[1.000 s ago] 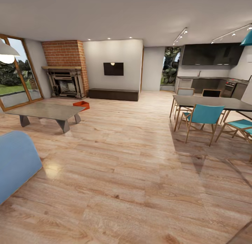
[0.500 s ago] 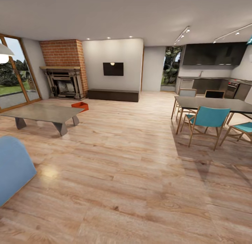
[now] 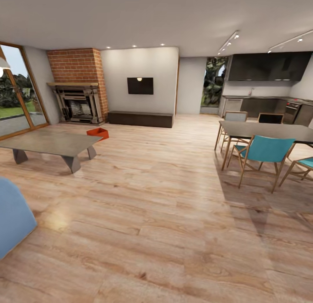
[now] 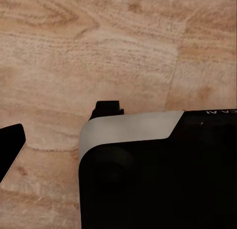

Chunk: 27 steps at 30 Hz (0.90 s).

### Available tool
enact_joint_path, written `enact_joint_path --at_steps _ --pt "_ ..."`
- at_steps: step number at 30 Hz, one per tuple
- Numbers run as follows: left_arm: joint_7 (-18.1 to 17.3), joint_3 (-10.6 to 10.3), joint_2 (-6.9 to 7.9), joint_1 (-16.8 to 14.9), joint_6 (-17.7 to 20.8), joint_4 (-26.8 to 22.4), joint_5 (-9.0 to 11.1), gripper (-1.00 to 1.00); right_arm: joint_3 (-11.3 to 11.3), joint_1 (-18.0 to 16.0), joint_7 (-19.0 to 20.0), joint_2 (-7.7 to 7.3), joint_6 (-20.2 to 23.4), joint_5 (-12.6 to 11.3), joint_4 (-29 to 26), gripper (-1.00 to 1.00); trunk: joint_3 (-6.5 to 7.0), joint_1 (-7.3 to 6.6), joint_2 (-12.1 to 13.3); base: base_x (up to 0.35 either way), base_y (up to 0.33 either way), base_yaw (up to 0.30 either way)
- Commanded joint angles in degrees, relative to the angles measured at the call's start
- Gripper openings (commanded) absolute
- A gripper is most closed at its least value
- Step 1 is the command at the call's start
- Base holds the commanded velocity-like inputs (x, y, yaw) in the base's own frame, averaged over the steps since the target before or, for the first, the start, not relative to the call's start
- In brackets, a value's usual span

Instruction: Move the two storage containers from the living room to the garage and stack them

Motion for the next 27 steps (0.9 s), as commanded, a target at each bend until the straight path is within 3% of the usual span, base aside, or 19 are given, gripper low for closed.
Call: enact_joint_path --at_steps 1,27 --pt "0.2 -0.1 -0.01 0.0 -0.2 0.1 -0.2 1.0 0.5 -0.1 0.0 0.05 -0.2 -0.5 0.2 1.0 -0.06 0.03 0.0 0.322 0.0 0.0" --pt "0.2 -0.1 -0.01 0.0 -0.2 0.1 -0.2 1.0 0.5 -0.1 0.0 0.05 -0.3 -0.5 0.2 1.0 -0.06 0.03 0.0 0.322 0.0 0.0"
